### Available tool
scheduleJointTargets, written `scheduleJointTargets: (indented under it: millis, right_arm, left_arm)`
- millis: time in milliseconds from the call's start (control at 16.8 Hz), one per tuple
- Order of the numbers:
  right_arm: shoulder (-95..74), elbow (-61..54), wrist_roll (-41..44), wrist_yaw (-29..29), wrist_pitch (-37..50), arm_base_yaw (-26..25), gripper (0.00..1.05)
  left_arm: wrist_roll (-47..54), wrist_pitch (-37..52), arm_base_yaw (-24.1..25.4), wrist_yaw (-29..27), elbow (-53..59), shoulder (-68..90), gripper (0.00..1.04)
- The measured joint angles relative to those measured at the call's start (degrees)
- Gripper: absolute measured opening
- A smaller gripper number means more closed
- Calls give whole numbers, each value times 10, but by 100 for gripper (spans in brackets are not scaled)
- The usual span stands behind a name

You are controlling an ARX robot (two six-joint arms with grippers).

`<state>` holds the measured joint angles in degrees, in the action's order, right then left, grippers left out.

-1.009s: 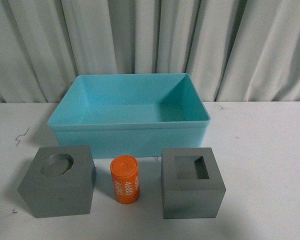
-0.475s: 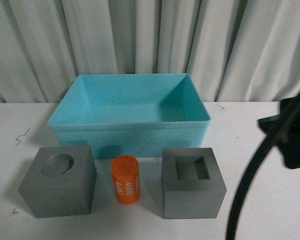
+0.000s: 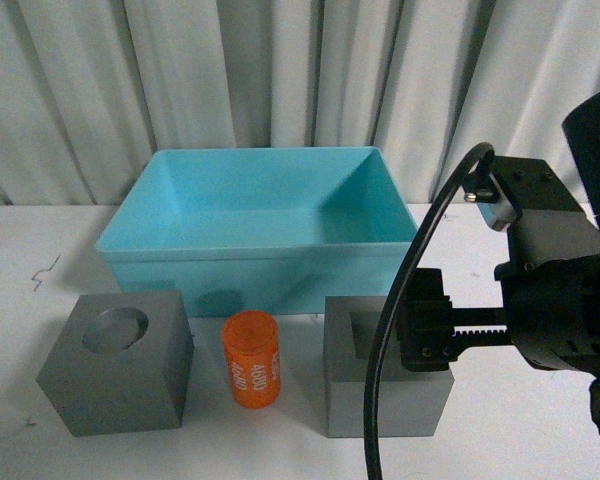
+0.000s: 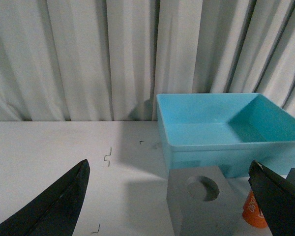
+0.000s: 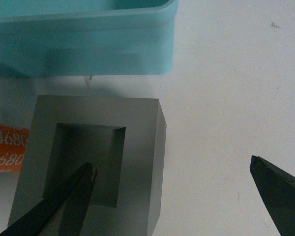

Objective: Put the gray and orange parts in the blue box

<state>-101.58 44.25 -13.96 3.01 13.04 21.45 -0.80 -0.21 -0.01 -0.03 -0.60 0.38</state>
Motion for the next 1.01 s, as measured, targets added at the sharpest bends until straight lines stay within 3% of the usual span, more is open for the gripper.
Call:
scheduleJointTargets:
  millis: [594,831,890,1009]
  right_arm:
    - [-61,33,-25,5,-17,7,98]
    - [-65,38,-36,5,-24,7,75]
    - [-65,39,-36,4,-24,8,63]
    - [-65,38,-36,0,-23,8,48]
  left_arm:
    - [0,0,0,0,0,0,98]
    - [0,0,0,0,0,0,98]
    - [0,0,0,0,0,0,98]
    - [0,0,0,0,0,0,98]
